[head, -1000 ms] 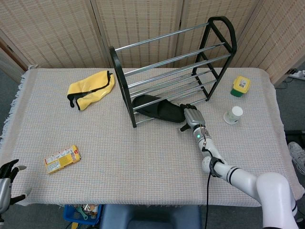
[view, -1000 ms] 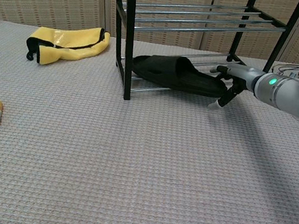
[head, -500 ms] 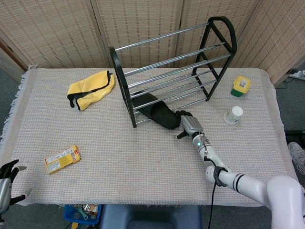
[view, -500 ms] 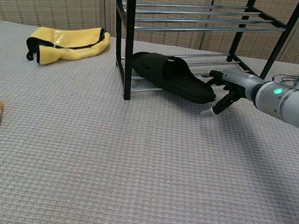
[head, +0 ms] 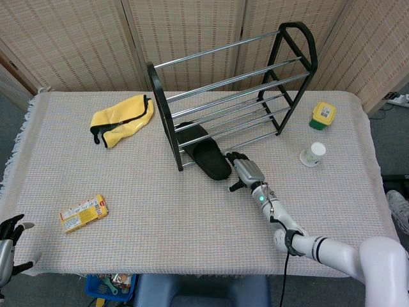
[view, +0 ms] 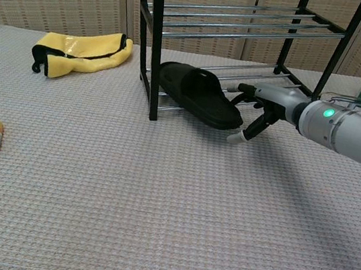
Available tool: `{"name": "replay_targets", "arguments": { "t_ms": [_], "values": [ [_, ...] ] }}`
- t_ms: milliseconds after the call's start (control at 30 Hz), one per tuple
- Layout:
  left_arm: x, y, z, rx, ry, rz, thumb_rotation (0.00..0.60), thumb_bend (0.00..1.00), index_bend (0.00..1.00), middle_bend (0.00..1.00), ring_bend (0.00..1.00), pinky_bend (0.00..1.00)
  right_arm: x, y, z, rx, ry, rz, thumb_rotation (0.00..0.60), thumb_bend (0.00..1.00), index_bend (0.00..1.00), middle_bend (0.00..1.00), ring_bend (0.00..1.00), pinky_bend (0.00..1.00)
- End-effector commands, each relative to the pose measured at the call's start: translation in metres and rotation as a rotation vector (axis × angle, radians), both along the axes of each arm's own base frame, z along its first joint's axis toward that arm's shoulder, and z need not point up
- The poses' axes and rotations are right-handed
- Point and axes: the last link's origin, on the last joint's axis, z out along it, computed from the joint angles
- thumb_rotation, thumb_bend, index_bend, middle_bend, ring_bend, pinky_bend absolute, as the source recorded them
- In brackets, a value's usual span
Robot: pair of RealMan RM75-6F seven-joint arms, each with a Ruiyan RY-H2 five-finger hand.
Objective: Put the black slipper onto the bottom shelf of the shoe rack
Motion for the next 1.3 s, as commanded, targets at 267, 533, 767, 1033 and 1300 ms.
{"name": "replay_targets", "arguments": {
  "t_ms": [267, 533, 767, 1033, 1300],
  "values": [
    [-0.001, -0.001, 0.001, 0.003, 0.0, 0.005, 0.6, 0.2, 0.32, 0.16, 0.16, 0.32, 0.004, -0.005, 0.004, -0.037, 0.002, 0.013, 0.6, 0.18, 0.0, 0.11, 0.0, 0.0],
    [0.002, 0.001, -0.003, -0.008, -0.004, -0.007, 0.6, 0.2, 0.32, 0.16, 0.16, 0.32, -0.001, 0.0, 0.012, -0.106, 0.04, 0.055, 0.6, 0.08, 0.0, 0.1, 0.0, 0.0],
    [0.003, 0.002, -0.002, -0.007, 0.001, -0.011, 0.6, 0.2, 0.32, 0.16, 0.16, 0.32, 0.008, -0.006, 0.0, -0.168, 0.07, 0.061, 0.6, 0.0, 0.0, 0.07, 0.0, 0.0],
    [0.001, 0.0, -0.001, -0.007, 0.004, 0.002, 0.6, 0.2, 0.32, 0.16, 0.16, 0.31, 0.023, -0.019, -0.016, -0.169, 0.089, 0.056, 0.6, 0.0, 0.0, 0.04, 0.0, 0.0],
    [-0.002, -0.001, -0.001, -0.003, 0.004, 0.013, 0.6, 0.2, 0.32, 0.16, 0.16, 0.32, 0.036, -0.029, -0.019, -0.188, 0.091, 0.054, 0.6, 0.0, 0.0, 0.04, 0.0, 0.0]
  ]
}}
